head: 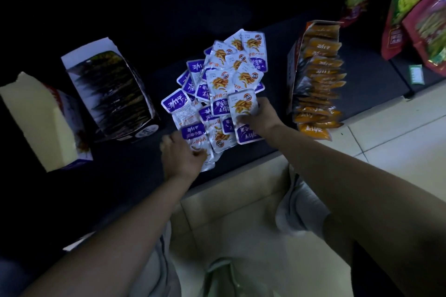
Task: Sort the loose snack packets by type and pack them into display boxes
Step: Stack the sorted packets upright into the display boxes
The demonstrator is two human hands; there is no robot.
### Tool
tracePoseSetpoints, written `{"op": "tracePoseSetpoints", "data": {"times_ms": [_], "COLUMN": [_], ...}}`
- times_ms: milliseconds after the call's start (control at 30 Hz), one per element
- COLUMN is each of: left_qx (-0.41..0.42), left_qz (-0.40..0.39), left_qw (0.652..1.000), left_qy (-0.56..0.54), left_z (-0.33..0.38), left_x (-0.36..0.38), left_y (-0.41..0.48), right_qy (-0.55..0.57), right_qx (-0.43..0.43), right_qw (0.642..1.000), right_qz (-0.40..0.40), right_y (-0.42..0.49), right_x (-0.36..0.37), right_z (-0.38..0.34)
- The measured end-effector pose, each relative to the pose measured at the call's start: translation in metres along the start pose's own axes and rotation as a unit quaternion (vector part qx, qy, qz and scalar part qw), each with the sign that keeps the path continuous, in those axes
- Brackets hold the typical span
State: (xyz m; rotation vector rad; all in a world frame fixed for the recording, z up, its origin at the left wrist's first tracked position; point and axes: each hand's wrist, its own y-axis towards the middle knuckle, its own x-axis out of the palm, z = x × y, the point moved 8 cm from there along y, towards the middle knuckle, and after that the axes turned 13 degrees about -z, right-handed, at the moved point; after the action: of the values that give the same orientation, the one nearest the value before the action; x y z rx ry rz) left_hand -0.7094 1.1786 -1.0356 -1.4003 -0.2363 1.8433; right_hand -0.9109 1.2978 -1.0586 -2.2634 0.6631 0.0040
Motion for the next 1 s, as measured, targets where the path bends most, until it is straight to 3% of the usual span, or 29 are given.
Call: {"op": "tracePoseSetpoints", "data": {"times_ms": [67, 167, 267, 400, 533, 633, 833, 1000], "left_qx": [-0.076, -0.108, -0.096, -0.033, 0.005, -0.007, -0.010, 0.008], "left_qz": [-0.042, -0.065, -0.069, -0.062, -0.084, -0.109, -0.195, -0.286], "left_qw": [0.996, 0.989, 0.988, 0.974, 0.938, 0.915, 0.885, 0.866], "left_qy": [-0.023, -0.077, -0.095, -0.216, -0.337, -0.388, -0.424, -0.410], "left_z": [-0.012, -0.019, -0.019, -0.020, -0.026, -0.031, -0.019, -0.001], "left_x": [0.012, 0.020, 0.023, 0.016, 0.002, -0.003, 0.000, 0.000], "left_y": [-0.003, 0.003, 0.009, 0.016, 0.013, 0.005, -0.014, -0.033], "right_qy": [-0.043, -0.116, -0.128, -0.001, 0.127, 0.129, 0.143, 0.014], "right_qx": [0.024, 0.054, 0.059, 0.045, 0.057, 0.046, 0.055, 0.065], "right_qw": [0.999, 0.991, 0.989, 0.999, 0.985, 0.979, 0.975, 0.955], "right_qz": [-0.012, -0.046, -0.038, -0.019, -0.104, -0.151, -0.161, -0.290], "right_y": [-0.004, -0.010, -0.013, -0.008, -0.013, -0.022, -0.042, -0.068], "right_x": [0.008, 0.021, 0.022, 0.016, 0.026, 0.031, 0.039, 0.061], "right_z": [0.006, 0.019, 0.029, 0.033, 0.032, 0.022, 0.006, -0.005]}}
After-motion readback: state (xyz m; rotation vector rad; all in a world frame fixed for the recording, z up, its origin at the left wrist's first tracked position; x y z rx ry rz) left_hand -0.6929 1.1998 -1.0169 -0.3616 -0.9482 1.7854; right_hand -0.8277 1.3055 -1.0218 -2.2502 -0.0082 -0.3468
